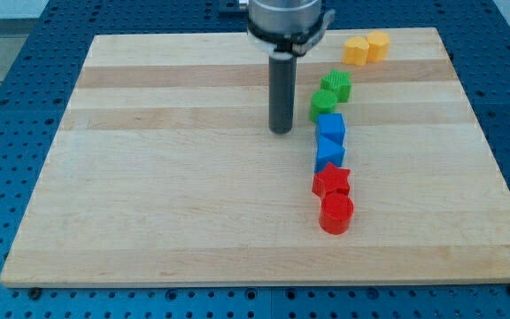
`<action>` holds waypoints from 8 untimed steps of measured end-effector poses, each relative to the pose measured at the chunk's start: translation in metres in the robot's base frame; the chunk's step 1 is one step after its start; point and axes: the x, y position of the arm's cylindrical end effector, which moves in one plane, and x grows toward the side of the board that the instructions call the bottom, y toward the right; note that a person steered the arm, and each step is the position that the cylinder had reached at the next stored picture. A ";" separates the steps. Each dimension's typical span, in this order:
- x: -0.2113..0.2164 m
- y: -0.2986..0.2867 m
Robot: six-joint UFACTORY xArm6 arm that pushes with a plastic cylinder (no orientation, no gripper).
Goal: Push the triangle into the yellow blocks
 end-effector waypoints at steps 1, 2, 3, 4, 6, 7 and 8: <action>0.044 0.008; 0.073 0.028; 0.075 0.028; 0.063 0.028; 0.054 0.036; 0.054 0.040; 0.054 0.041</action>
